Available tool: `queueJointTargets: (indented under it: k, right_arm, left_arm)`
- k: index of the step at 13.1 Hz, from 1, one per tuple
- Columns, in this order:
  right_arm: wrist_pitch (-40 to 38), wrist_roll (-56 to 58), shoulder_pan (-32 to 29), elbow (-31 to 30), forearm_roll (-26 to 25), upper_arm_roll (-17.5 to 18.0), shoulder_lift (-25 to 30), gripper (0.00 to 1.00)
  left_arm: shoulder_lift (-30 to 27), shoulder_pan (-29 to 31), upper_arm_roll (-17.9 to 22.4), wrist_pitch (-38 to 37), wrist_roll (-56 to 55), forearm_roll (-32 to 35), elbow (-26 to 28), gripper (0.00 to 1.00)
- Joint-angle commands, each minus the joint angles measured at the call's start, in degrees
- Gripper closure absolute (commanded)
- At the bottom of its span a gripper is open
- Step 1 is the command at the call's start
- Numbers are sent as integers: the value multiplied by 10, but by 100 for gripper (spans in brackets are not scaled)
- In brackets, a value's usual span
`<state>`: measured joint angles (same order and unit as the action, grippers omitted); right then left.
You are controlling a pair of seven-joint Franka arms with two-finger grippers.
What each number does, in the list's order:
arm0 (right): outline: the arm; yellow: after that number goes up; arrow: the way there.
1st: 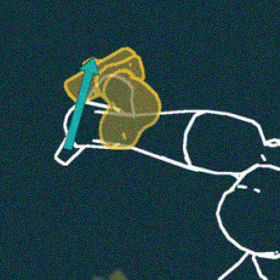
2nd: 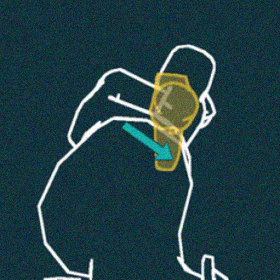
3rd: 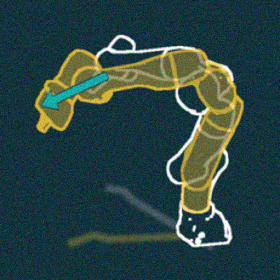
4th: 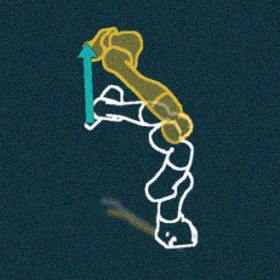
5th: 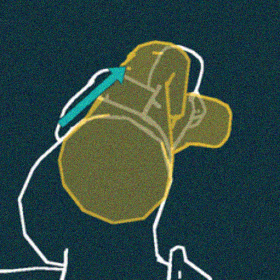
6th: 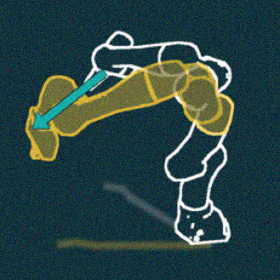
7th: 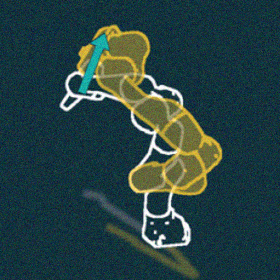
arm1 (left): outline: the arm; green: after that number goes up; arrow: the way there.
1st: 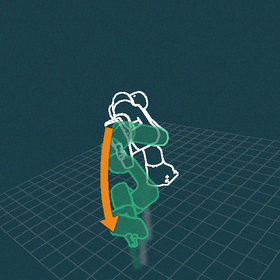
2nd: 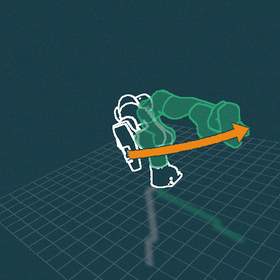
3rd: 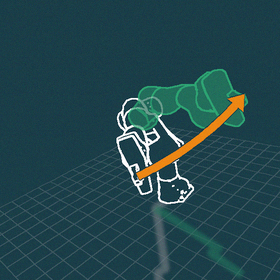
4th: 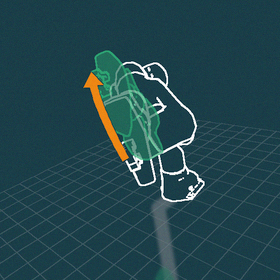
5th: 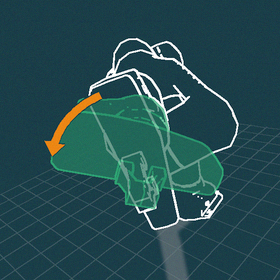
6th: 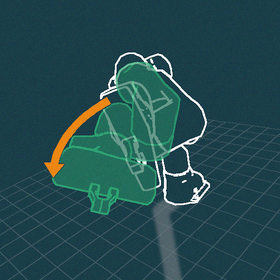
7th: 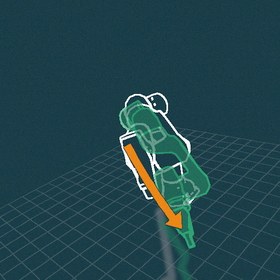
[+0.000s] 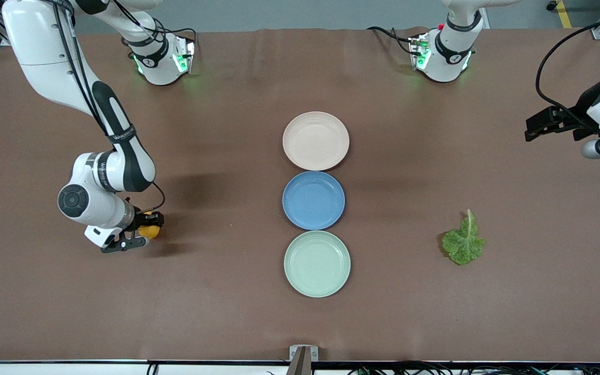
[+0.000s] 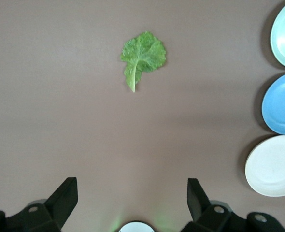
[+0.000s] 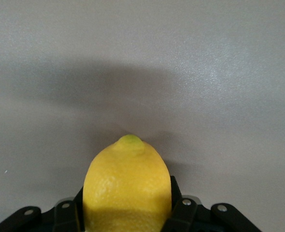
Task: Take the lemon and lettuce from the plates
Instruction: 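Release the lemon on the table and lift the right gripper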
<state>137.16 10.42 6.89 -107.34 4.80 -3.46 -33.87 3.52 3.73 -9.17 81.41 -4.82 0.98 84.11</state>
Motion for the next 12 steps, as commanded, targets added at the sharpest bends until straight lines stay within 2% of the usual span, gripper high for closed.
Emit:
queueJointTargets:
  k: [1,5,9,12]
  right_arm:
    - [7,12,-6,-5,12,3,6,0]
    - [-22,11,-6,21,11,3,13,0]
    - [-182,7,-10,122,3,-2,22,0]
    - [-290,6,-13,199,2,-29,40,0]
  left_arm:
    - [-46,-37,39,2,1,-11,47,0]
    - [-50,-39,35,9,-2,-12,45,0]
    - [-44,-35,35,11,-4,-25,46,0]
    - [-41,-38,35,11,-1,-22,45,0]
